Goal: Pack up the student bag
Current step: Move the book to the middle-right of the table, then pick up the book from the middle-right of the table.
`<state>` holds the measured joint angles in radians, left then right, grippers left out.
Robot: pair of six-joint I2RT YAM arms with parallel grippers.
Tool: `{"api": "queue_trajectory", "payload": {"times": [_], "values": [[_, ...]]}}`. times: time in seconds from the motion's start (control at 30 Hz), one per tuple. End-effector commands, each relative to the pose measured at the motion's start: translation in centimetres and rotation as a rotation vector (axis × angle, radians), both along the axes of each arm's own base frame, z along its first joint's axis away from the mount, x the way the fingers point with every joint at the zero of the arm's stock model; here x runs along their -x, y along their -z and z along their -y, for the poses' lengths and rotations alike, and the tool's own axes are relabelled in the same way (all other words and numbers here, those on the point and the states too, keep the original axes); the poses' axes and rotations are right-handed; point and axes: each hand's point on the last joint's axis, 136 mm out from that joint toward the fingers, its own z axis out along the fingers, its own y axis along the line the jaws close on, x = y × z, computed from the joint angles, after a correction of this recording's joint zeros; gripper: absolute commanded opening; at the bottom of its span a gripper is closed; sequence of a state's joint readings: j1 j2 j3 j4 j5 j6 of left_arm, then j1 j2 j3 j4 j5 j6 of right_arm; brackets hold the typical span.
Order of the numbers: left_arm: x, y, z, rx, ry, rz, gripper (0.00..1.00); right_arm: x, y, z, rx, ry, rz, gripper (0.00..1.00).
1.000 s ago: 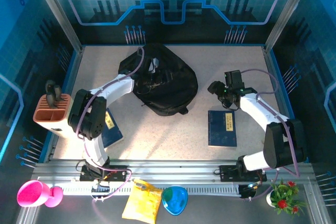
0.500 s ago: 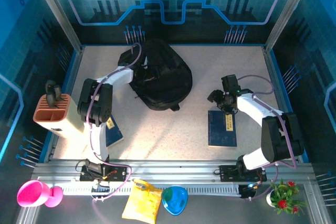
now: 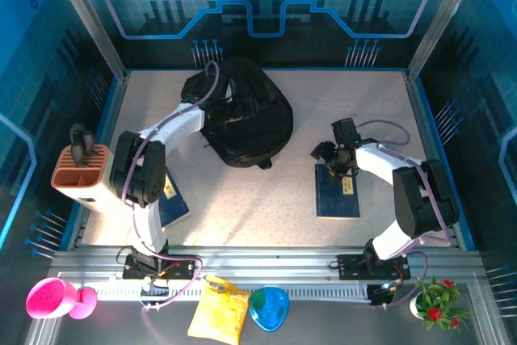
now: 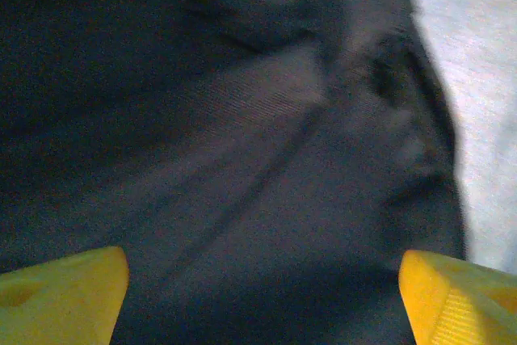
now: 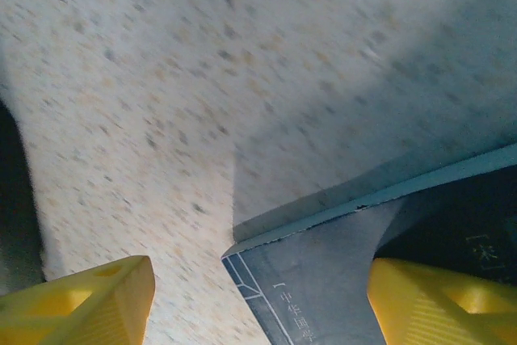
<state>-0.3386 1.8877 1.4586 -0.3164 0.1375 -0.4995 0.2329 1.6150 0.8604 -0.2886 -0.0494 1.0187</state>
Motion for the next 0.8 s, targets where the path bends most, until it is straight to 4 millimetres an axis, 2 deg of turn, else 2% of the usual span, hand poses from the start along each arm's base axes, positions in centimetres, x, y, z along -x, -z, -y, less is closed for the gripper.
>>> {"api": "queue_trajectory", "payload": {"times": [0.0, 0.1, 0.17, 0.27, 0.37, 0.47, 0.53, 0.67, 0.77], "values": [[3.2, -2.4, 5.3, 0.125, 0.104, -0.006, 0.88, -1.4, 2.7, 0.0, -0.001, 0.028, -0.033, 0.71], [5.2, -2.0, 8.6, 0.165, 0.136, -0.058, 0.88, -4.8, 2.0, -0.8, -0.019, 0.001, 0.016, 0.69], [6.3, -1.5, 10.5, 0.176, 0.153, -0.088, 0.88, -6.4, 1.1, -1.2, -0.037, -0.043, 0.039, 0.65], [8.0, -0.4, 12.4, 0.145, 0.157, -0.14, 0.9, -7.2, -1.5, -0.3, 0.042, -0.131, 0.067, 0.64], [9.7, 1.0, 14.3, 0.121, 0.187, -0.183, 0.92, -6.1, -3.3, 1.9, 0.148, -0.19, 0.072, 0.64], [11.2, 2.2, 16.5, 0.13, 0.231, -0.213, 0.98, -4.0, -4.2, 4.0, 0.2, -0.218, 0.063, 0.64], [11.9, 3.1, 17.8, 0.122, 0.26, -0.236, 0.98, -2.6, -4.0, 5.2, 0.21, -0.231, 0.039, 0.63], [12.3, 4.6, 19.9, 0.123, 0.294, -0.269, 0.94, 0.2, -2.6, 6.7, 0.239, -0.244, -0.034, 0.61], [12.1, 5.7, 20.7, 0.124, 0.303, -0.292, 0.88, 1.3, -1.2, 7.0, 0.216, -0.243, -0.083, 0.51]]}}
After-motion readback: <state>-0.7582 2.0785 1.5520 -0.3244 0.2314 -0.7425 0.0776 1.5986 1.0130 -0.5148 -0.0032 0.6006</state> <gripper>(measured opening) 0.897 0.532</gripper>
